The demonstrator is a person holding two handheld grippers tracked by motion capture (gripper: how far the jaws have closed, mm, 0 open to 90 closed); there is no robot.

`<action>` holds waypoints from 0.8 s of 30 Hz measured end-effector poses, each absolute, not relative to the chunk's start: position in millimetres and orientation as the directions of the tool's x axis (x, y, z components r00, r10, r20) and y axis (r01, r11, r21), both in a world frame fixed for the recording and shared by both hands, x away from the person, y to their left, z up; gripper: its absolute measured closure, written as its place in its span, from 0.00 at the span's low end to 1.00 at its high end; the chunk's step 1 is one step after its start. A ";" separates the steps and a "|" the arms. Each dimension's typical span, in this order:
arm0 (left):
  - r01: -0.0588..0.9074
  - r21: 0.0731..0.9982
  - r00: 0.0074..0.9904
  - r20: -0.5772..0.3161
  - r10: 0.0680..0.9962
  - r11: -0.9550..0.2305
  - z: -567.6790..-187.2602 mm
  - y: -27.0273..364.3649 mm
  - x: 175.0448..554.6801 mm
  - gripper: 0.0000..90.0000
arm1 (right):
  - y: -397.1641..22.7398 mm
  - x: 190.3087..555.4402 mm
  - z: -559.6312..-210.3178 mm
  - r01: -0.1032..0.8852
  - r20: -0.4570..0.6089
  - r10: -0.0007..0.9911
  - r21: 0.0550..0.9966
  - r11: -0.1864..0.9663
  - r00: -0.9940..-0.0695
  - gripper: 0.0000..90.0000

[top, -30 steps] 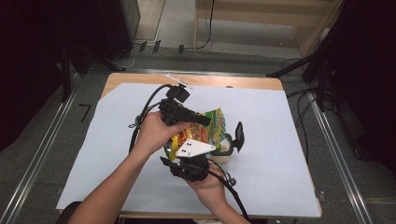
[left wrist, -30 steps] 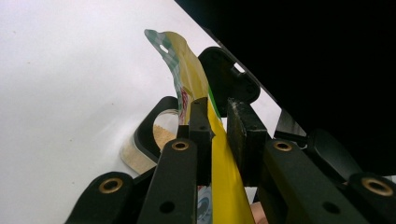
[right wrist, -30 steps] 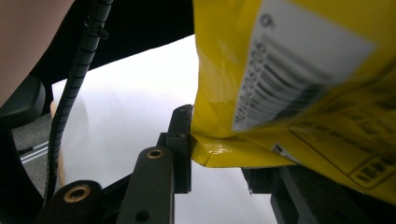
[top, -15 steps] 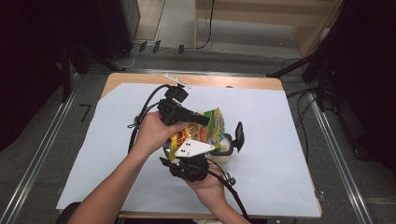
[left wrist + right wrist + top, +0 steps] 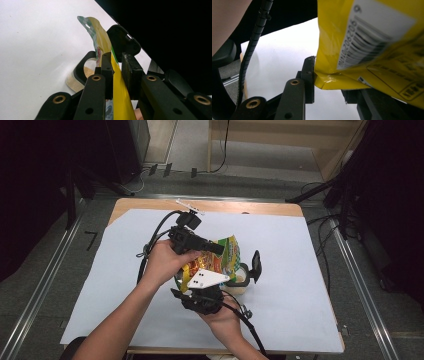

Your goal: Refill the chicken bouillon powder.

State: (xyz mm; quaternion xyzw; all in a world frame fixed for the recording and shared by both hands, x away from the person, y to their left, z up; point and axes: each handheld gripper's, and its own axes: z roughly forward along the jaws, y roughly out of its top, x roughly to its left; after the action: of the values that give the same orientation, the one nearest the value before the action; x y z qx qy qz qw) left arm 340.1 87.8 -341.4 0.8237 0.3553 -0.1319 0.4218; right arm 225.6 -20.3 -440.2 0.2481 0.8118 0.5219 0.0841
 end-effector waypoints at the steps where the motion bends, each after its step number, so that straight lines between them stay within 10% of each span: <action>1: 0.697 0.601 0.712 -0.517 0.474 -0.391 -341.3 87.8 340.0 0.89 | -20.2 225.6 -440.1 0.314 0.121 0.491 0.889 0.332 -0.863 0.77; 24: 0.696 0.611 0.711 -0.513 0.481 -0.377 -339.8 93.2 337.2 0.89 | -17.3 226.7 -439.6 0.295 0.102 0.480 0.890 0.347 -0.872 0.77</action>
State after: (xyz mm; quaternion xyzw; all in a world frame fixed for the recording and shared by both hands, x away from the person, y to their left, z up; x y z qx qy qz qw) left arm 337.2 93.2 -339.8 0.8203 0.3586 -0.1256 0.4274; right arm 226.7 -17.3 -439.6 0.2373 0.8159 0.5197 0.0888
